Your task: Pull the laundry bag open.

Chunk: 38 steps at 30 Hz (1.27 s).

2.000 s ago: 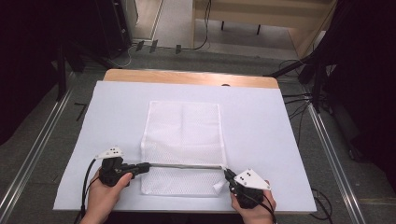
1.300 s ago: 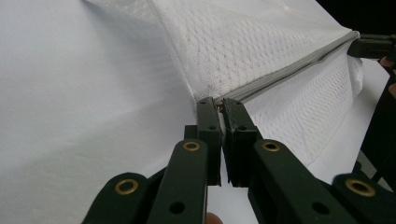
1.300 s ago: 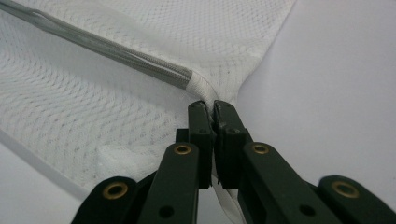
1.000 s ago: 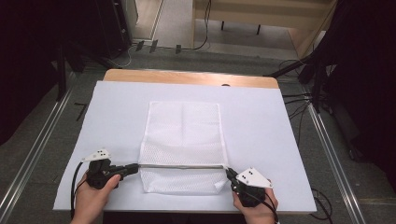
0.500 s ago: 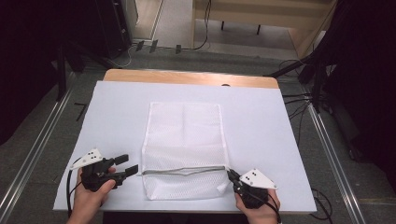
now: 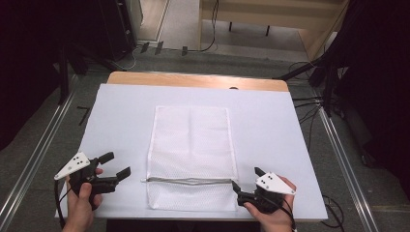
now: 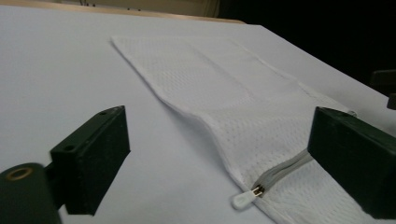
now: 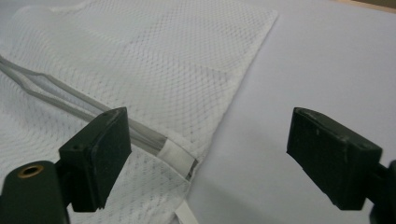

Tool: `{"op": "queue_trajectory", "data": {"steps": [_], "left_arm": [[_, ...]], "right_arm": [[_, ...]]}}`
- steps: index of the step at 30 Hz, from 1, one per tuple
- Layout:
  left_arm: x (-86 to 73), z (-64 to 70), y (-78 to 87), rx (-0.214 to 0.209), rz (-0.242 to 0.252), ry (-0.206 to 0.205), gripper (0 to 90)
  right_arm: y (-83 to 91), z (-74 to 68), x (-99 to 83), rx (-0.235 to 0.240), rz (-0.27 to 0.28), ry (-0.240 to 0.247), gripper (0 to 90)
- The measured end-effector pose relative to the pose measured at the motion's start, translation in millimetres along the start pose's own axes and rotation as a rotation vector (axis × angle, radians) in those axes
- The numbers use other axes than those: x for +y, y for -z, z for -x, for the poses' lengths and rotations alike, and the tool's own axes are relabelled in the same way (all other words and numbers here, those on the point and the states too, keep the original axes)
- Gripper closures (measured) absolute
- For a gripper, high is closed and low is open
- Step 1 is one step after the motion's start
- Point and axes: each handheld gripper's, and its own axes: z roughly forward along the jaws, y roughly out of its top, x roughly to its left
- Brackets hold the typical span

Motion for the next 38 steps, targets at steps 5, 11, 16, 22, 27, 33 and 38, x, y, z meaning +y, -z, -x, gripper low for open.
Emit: {"op": "queue_trajectory", "data": {"steps": [5, 11, 16, 22, 27, 33, 38], "left_arm": [[-0.8, -9.8, 2.7, 0.014, 0.003, 0.024, 0.0], [-1.8, -13.5, 0.8, 0.047, -0.016, 0.003, 0.0], [-2.5, -16.8, -1.7, 0.057, -0.037, 0.013, 0.0], [-3.0, -25.3, 1.5, 0.071, -0.028, 0.033, 0.0], [-3.2, -32.9, 5.1, 0.1, -0.027, 0.03, 0.0], [-3.7, -36.8, 6.1, 0.111, -0.023, 0.041, 0.0], [-3.7, -36.2, 5.4, 0.113, -0.028, 0.028, 0.0]], "right_arm": [[7.7, 25.1, -1.1, -0.01, 0.022, -0.03, 0.4], [13.3, 56.1, -6.5, -0.066, 0.032, -0.079, 0.0], [16.5, 73.9, -11.0, -0.105, 0.035, -0.113, 0.0], [22.6, 102.4, -17.4, -0.167, 0.039, -0.143, 0.0], [29.2, 123.7, -26.3, -0.198, 0.047, -0.209, 0.0], [30.5, 128.3, -30.4, -0.21, 0.042, -0.219, 0.0], [29.1, 126.5, -30.3, -0.207, 0.038, -0.216, 0.0]]}}
